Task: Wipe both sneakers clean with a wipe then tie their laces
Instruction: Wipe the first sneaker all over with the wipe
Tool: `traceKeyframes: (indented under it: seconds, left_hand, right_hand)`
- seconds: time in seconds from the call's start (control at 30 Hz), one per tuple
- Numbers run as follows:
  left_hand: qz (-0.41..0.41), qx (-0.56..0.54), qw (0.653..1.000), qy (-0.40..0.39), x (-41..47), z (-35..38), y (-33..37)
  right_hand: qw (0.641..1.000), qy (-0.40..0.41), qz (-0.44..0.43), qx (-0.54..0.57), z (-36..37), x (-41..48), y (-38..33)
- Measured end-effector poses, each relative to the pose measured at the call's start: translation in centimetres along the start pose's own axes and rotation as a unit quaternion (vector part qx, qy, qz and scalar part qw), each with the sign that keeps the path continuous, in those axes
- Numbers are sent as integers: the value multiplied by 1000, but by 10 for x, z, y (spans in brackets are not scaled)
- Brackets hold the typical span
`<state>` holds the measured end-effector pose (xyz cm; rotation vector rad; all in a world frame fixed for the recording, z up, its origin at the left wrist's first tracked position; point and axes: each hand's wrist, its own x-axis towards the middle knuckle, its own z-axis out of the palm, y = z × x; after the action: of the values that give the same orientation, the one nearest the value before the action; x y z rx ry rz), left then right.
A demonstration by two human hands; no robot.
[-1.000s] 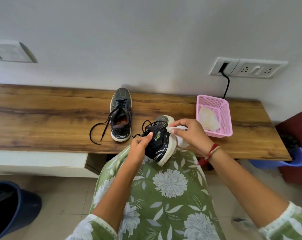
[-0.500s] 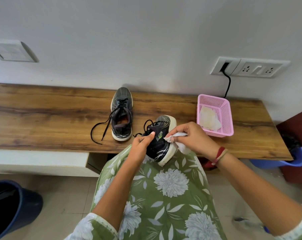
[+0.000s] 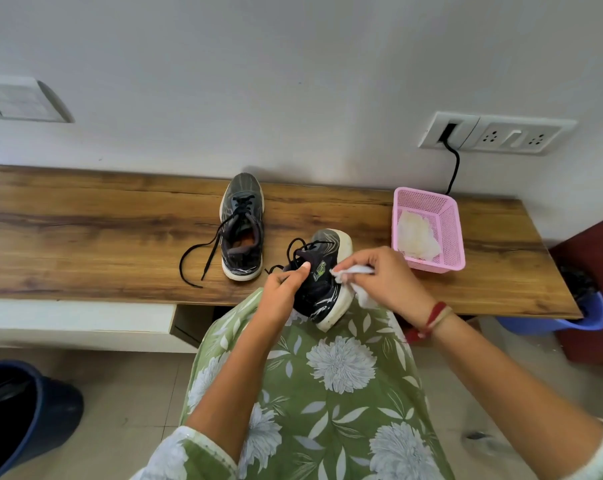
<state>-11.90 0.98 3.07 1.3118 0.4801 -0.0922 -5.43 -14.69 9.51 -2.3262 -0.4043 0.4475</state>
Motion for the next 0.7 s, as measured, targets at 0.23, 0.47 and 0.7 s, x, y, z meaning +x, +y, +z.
traceKeyframes:
  seconds: [0.23, 0.47, 0.7]
  left_hand:
    - [11, -1, 1000, 11, 6, 4, 9]
    - [-9, 9, 1000, 8, 9, 9, 8]
    - [-15, 3, 1000, 20, 11, 16, 19]
  right_hand:
    - [995, 68, -21, -77, 11, -2, -5]
    - [995, 42, -77, -43, 2, -35, -14]
    - [979, 96, -89, -153, 10, -25, -16]
